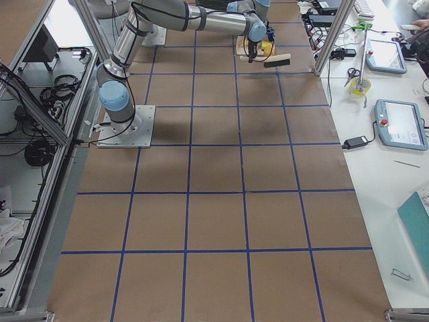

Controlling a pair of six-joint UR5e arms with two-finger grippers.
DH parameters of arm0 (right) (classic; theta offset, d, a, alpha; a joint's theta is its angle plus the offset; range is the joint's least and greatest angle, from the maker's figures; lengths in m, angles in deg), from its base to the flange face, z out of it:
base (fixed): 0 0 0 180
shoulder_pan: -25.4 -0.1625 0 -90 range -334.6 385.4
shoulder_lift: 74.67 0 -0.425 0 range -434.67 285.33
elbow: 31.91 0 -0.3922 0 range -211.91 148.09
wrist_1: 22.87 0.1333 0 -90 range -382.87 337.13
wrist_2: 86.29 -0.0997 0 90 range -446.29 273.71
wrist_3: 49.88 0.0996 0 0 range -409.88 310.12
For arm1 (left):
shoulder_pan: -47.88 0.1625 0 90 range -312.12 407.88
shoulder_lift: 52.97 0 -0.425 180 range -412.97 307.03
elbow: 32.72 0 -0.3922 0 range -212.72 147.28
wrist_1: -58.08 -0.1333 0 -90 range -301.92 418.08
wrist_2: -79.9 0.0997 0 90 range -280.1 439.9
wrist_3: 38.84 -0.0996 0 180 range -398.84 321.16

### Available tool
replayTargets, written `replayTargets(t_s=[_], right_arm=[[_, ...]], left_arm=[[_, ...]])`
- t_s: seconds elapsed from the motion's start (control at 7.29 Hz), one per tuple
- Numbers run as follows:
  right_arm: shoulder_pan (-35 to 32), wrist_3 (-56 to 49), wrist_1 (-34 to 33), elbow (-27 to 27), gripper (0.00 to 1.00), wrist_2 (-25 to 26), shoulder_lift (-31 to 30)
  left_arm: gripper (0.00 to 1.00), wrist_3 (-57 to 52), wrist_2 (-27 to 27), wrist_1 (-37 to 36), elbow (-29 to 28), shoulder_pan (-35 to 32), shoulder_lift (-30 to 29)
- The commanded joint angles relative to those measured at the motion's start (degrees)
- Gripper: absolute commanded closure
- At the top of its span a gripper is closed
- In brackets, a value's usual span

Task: Sweep and dump trash into bin
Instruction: 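Move the brush behind the potato and sponge with the right gripper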

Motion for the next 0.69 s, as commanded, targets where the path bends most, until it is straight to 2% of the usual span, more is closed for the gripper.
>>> replayTargets(t_s=[0.0,0.55], right_arm=[[-0.17,-2.64,0.15,-1.23,1.00,-0.11,1.67],[-1.05,-2.83,0.24,-1.67,1.00,-0.64,1.67]], left_arm=[[1.00,0.11,0.11,0.00,0.00,-0.03,-0.04],[1.00,0.20,0.20,0.00,-0.26,-0.38,-0.04]])
